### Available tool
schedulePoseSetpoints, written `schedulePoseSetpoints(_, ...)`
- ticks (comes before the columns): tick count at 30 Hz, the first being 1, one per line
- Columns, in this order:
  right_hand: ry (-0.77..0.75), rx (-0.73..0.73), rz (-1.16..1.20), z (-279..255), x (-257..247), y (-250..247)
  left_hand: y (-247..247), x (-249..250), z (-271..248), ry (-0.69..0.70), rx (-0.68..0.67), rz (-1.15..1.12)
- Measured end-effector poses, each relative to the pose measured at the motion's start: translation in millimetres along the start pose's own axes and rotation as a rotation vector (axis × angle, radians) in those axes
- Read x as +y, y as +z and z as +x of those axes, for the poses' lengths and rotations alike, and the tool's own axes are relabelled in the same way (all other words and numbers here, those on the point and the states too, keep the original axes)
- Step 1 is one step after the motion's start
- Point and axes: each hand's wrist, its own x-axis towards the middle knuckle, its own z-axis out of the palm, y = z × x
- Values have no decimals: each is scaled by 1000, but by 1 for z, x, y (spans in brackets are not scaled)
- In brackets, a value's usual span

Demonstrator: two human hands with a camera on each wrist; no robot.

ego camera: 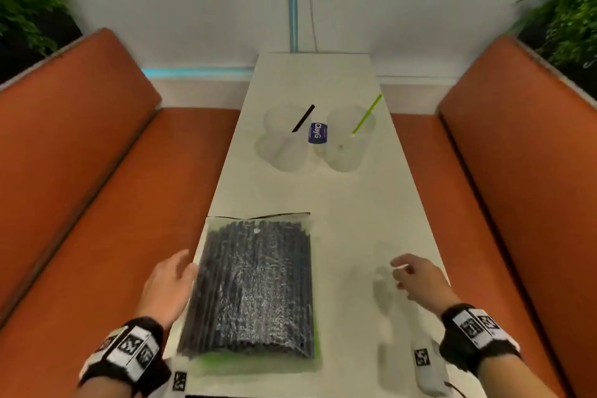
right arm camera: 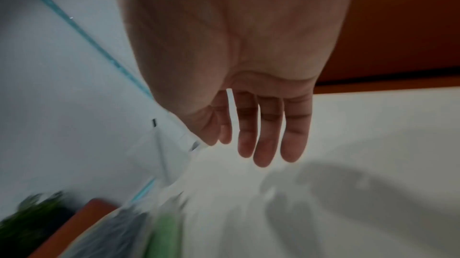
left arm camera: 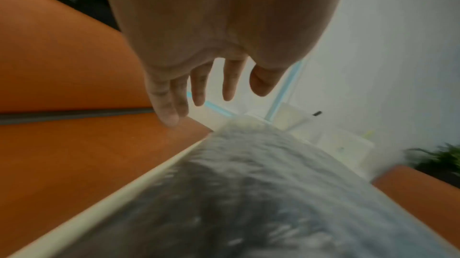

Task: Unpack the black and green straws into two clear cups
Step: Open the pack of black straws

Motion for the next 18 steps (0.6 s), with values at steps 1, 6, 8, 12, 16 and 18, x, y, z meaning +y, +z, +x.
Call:
schedulePoseSetpoints(1, -44, -15, 18, 11, -13, 8, 7, 10, 8, 43, -16, 17)
schedulePoseSetpoints(6, -163, -176, 2, 26, -86, 54, 37, 49, 18, 102, -107, 184)
schedulePoseSetpoints(8, -189, -224, -9, 26, -104, 71, 45, 55, 21, 100, -128, 258)
schedulePoseSetpoints(12, -151, -240, -48, 28, -125, 97, 59, 63, 18, 84, -199, 334)
schedulePoseSetpoints(16, -2, -229, 33, 25, -128, 119, 64, 57, 14, 119, -200, 348)
schedulePoseSetpoints(18, 31, -212, 62, 24, -127, 127, 63, 54, 13, 129, -203, 343)
